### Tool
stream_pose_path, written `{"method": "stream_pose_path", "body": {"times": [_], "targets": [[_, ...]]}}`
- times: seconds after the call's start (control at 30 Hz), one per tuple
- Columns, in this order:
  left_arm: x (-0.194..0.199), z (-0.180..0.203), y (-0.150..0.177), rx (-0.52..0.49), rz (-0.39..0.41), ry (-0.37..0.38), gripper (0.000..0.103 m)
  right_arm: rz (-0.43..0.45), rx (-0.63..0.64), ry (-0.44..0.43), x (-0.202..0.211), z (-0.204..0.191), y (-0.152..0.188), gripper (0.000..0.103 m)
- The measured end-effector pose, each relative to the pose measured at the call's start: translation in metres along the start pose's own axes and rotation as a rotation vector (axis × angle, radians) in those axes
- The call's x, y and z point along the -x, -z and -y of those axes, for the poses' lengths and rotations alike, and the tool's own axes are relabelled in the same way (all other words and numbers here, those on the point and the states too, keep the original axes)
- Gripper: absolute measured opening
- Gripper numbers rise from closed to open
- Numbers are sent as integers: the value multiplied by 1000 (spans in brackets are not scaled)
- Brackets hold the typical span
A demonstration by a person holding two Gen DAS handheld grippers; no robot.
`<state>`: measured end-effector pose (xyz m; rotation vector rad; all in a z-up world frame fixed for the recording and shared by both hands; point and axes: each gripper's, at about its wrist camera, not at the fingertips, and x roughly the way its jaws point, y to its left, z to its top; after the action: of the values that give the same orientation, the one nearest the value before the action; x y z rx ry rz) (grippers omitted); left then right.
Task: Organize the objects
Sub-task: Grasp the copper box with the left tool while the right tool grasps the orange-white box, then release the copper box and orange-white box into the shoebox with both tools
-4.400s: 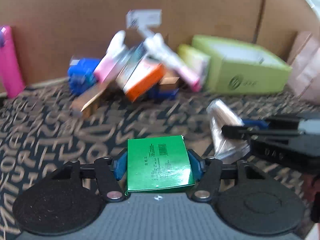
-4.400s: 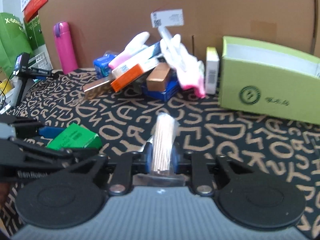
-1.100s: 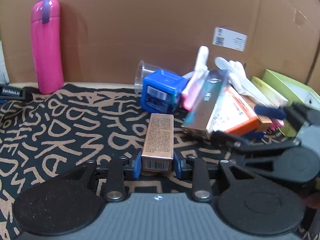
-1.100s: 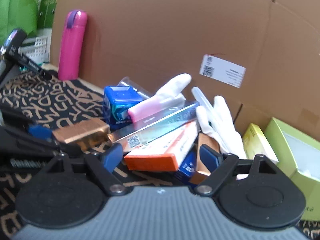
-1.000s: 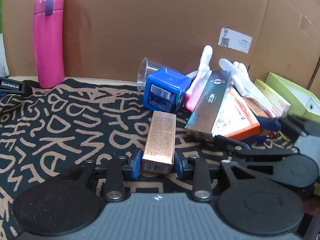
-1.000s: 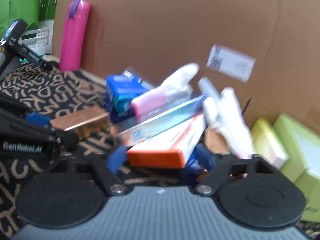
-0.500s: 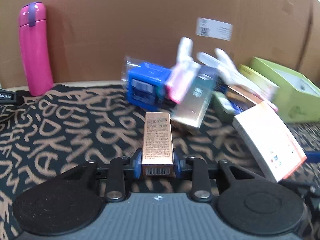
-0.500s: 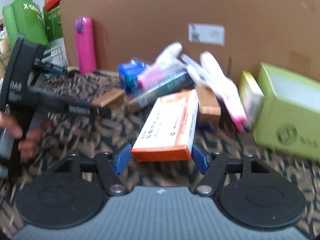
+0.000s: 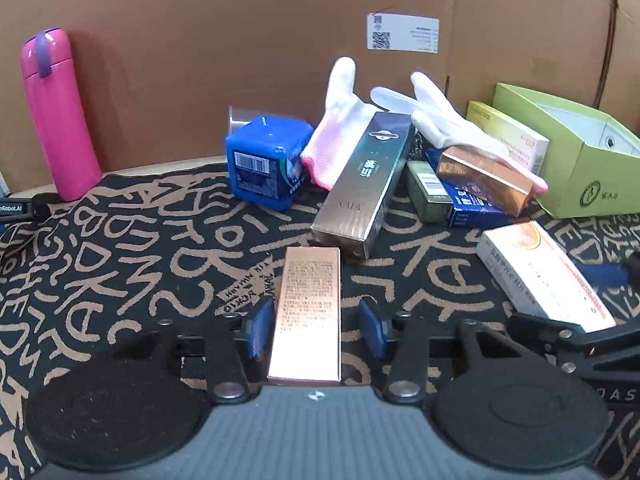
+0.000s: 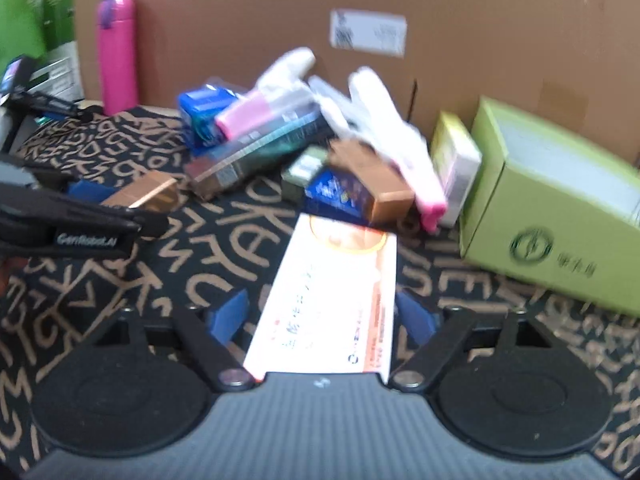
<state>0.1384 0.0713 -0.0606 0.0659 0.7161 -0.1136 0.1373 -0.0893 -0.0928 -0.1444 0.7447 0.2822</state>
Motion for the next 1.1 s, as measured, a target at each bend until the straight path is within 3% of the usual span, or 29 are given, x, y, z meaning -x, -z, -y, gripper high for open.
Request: {"method": "stream_pose_path", "body": {"times": [0.07, 0.13, 0.17, 0.2, 0.3, 0.5, 0.63, 0.73, 0.93, 1.1], "targets": [[0, 2, 0, 0, 10, -26, 55, 6, -40, -27, -1, 7, 3, 74], [-1, 5, 1, 1, 13, -50, 52, 17, -49, -30, 1, 11, 5, 69], [0, 7, 1, 3, 11, -39, 37, 18, -52, -39, 3, 12, 5, 68], [2, 8, 1, 8, 7, -24, 33, 21, -48, -46, 6, 13, 7, 68], [12, 19, 1, 20, -9, 11, 32, 57, -40, -64, 23, 20, 11, 67], [47, 71, -25, -26, 88, 134, 32, 178, -67, -63, 80, 56, 3, 67], [61, 115, -62, -37, 171, 239, 32, 264, -89, 1, 113, 96, -13, 67], [58, 152, -91, -49, 217, 275, 32, 302, -116, 79, 123, 132, -27, 67], [26, 213, -138, -38, 211, 365, 32, 307, -171, 214, 109, 207, -53, 67], [-21, 256, -161, -54, 194, 358, 32, 264, -177, 265, 77, 253, -68, 67]]}}
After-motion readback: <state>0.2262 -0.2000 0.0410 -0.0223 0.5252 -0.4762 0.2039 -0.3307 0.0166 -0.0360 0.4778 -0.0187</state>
